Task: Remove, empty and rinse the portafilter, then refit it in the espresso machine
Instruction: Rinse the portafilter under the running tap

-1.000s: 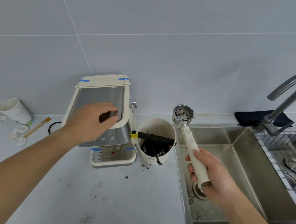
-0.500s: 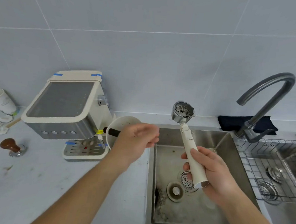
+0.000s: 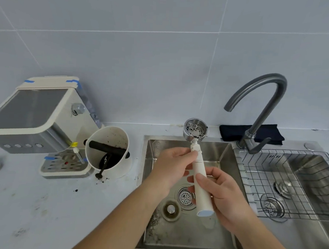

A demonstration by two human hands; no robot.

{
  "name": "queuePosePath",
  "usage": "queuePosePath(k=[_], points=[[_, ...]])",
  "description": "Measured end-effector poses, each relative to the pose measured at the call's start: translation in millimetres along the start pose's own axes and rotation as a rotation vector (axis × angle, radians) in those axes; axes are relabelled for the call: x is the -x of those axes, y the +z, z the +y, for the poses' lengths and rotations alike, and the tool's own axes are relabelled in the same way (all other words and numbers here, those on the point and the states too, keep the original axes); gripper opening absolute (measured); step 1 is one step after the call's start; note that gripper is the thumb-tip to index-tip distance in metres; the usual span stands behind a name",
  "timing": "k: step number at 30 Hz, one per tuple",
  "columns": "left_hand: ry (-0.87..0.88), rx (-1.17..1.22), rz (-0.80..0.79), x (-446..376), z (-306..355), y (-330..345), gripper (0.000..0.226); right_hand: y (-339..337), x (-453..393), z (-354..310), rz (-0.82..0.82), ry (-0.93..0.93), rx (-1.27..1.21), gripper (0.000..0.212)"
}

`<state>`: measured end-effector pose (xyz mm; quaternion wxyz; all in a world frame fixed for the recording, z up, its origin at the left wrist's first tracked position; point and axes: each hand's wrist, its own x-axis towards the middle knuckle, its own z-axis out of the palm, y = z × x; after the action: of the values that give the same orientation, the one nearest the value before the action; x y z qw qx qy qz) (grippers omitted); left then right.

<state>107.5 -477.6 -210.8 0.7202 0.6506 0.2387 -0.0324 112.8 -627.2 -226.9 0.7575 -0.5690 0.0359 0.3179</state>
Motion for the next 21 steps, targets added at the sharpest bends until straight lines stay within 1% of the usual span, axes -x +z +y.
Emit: queuePosePath(k=[3,5,10,13,15,18,21], points=[[0.005,-0.014,-0.029,-2.9,-1.5,16.6,0.013,-13.5,-1.4,-0.1,-0.005,-0.002,-0.008,0.043],[0.012,-0.036,-0.018,-5.6,-3.1,24.8,0.011,-19.6,-3.5,-0.6,0.004,-0.005,-0.001,0.044],[0.0,-0.024,0.007,-15.3,-5.3,38.5,0.018,-31.8,-7.8,-1.9,0.042,-0.03,0.109,0.044],[-0.002,-0.013,0.0,-22.6,-4.8,43.6,0.021,-45.1,-12.3,-4.0,0.046,-0.045,0.139,0.033],[-0.014,-0.002,-0.004,-28.2,-3.9,46.1,0.021,-58.4,-18.1,-8.5,0.1,-0.069,0.161,0.027],[-0.037,0.006,-0.017,-36.6,-2.8,49.4,0.02,-81.5,-30.6,-21.2,0.236,-0.147,0.222,0.02],[-0.062,0.016,-0.026,-46.3,-4.1,53.7,0.018,-108.4,-46.5,-38.9,0.36,-0.211,0.231,0.017]])
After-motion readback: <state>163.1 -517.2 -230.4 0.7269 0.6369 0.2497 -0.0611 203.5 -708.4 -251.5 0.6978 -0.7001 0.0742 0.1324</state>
